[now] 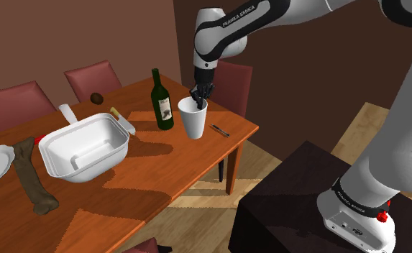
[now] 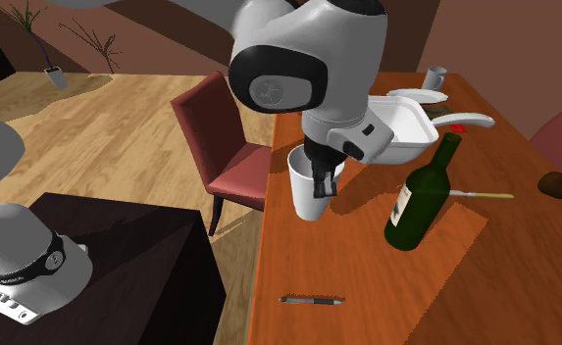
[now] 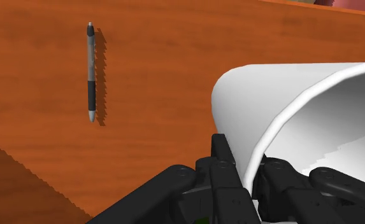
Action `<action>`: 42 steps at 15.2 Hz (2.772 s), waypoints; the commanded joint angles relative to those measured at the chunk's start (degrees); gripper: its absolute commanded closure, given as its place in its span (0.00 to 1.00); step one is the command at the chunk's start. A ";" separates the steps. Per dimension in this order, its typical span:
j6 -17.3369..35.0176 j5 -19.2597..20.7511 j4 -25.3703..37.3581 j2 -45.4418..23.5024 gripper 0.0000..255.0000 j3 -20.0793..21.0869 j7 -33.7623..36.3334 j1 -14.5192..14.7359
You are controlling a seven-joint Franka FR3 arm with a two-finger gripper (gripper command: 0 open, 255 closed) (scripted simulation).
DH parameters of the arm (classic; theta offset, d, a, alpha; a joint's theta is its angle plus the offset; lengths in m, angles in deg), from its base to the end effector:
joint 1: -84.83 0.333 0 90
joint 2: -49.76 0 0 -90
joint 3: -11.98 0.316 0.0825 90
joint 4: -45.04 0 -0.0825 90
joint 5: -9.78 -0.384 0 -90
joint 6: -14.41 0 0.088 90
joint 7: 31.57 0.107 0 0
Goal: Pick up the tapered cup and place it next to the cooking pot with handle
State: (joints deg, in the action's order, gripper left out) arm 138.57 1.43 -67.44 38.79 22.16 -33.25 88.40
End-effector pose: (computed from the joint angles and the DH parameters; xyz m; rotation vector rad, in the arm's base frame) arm 0.5788 0.1439 0.3811 -2.9734 -0.2755 0.0032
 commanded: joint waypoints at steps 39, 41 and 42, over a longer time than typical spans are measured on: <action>-18.74 5.46 28.10 -6.94 1.00 7.02 22.47 12.24; -19.53 6.61 31.72 -9.58 1.00 7.60 25.09 14.32; -20.03 7.21 33.73 -11.01 1.00 7.82 26.36 15.42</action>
State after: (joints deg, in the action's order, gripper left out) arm 118.79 8.18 -35.06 28.72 29.72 -8.15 102.85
